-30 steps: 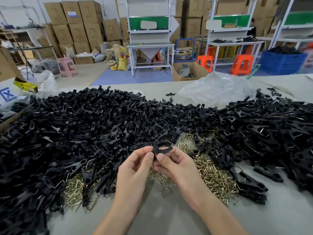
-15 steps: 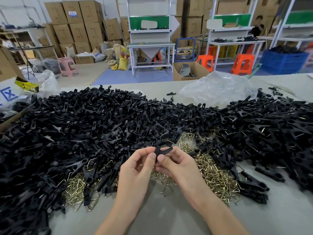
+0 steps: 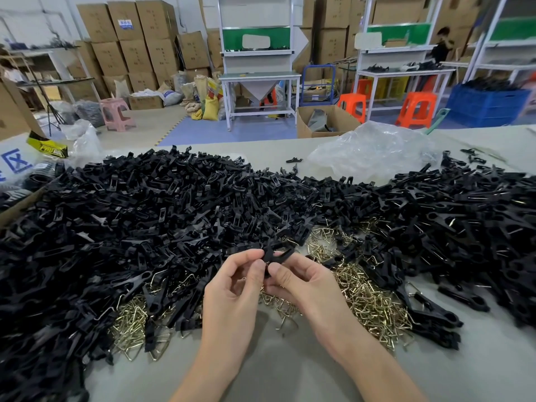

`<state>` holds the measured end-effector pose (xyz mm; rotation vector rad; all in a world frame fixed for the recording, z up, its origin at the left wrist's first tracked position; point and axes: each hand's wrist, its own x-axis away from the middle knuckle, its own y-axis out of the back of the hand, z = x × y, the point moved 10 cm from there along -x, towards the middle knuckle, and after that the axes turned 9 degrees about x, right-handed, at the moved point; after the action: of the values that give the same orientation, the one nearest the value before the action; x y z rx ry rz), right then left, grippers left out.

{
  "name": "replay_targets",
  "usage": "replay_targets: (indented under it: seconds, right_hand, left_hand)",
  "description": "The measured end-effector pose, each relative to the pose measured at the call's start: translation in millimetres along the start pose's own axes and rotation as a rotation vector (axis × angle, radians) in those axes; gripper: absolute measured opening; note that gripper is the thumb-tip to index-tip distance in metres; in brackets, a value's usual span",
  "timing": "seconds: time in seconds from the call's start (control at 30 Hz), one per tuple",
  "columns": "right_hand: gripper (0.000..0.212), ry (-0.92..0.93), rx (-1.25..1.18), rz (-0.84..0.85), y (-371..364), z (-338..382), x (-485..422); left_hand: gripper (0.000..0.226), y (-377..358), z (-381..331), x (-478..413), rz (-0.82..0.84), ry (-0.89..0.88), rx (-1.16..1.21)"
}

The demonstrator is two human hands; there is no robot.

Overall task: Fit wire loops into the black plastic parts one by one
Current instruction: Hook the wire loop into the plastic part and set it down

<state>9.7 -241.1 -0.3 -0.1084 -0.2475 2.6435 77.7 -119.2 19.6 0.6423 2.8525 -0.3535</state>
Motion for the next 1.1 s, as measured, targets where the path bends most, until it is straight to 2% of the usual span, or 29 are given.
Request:
replay_targets:
  seconds: [0.17,0.43,0.6,0.97,1.1]
  right_hand:
    - [0.016,-0.015,-0.02,-0.027,1.3,0.8,0.7]
    - [0.016,-0.004,0.002,-0.03,3.1,1.1,0.4]
    - [0.028,-0.022,-0.031,-0.033,5.2,-2.4,-1.4]
    - [0.022,0.003,-0.055,-0.012,1.5,0.3,-1.3]
    - [0.021,-0.005,-0.058,-0.008,2.7,0.4,-0.9]
  left_hand:
    - [0.014,1.1,-4.9,0.2,-0.021,-0.035,-0.002]
    - [0.014,-5.4,-0.1,1.4,0.056,0.003,-0.024]
    - [0.014,-6.5,0.5,1.3,0.07,0.009,-0.064]
    - [0.013,-3.2,-1.8,0.8,0.029,-0.004,0.032]
    - [0.015,-4.2,0.2,-2.6,0.063,0.001,0.022]
